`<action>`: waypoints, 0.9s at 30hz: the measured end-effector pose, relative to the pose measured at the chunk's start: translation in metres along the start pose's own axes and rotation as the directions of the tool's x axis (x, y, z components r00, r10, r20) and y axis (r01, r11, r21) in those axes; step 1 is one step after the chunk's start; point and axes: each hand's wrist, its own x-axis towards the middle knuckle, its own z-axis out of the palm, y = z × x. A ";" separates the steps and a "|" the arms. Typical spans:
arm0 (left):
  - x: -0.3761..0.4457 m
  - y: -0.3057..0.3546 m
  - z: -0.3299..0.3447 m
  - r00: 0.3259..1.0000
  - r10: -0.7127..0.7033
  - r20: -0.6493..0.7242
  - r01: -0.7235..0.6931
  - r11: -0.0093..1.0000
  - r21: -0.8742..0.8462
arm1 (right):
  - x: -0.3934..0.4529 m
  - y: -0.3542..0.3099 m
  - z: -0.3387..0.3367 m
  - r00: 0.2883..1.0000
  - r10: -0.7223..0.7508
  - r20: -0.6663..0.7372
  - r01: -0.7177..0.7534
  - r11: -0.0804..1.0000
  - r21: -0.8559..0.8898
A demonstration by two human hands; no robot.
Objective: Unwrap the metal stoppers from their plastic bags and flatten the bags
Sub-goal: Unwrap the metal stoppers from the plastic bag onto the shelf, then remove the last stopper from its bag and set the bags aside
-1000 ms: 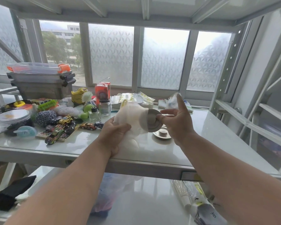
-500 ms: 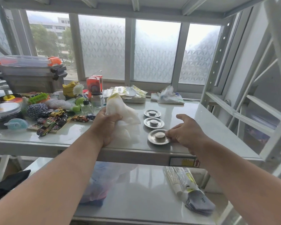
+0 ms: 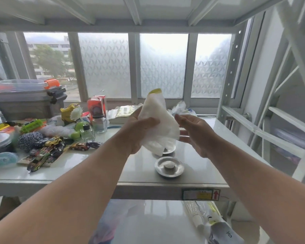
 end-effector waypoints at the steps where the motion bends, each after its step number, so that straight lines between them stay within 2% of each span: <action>1: 0.009 -0.002 0.006 1.000 -0.007 -0.004 0.007 1.000 -0.002 | 0.009 -0.002 -0.001 0.999 -0.001 0.035 0.000 0.999 0.042; 4: 0.034 -0.012 0.018 0.999 -0.041 0.002 0.041 0.999 0.007 | 0.033 0.001 0.001 0.998 -0.036 0.059 0.035 0.999 0.022; 8: 0.060 -0.032 0.017 0.987 -0.140 0.079 0.139 0.990 0.011 | 0.053 0.016 0.004 0.992 -0.099 -0.078 0.077 0.966 -0.247; 12: 0.073 -0.050 0.003 0.957 -0.184 0.226 0.209 0.974 -0.090 | 0.063 0.049 0.001 0.981 -0.149 -0.123 0.125 0.976 -0.179; 14: 0.075 -0.051 0.001 0.941 -0.151 0.303 0.192 0.975 -0.111 | 0.068 0.054 0.001 0.983 -0.121 -0.139 0.095 0.979 -0.180; 19: 0.074 -0.047 0.006 0.901 -0.200 0.385 0.258 0.960 -0.106 | 0.075 0.046 0.005 0.973 -0.153 -0.172 0.124 0.979 -0.164; 21: 0.074 -0.049 0.006 0.896 -0.198 0.398 0.254 0.963 -0.093 | 0.077 0.047 0.006 0.966 -0.186 -0.179 0.154 0.972 -0.177; 24: 0.078 -0.051 0.002 0.927 -0.159 0.341 0.201 0.975 -0.094 | 0.078 0.048 0.000 0.932 -0.242 -0.271 0.176 0.953 -0.246; 27: 0.079 -0.051 -0.002 0.943 -0.139 0.304 0.188 0.972 -0.140 | 0.080 0.052 -0.010 0.908 -0.233 -0.348 0.161 0.961 -0.224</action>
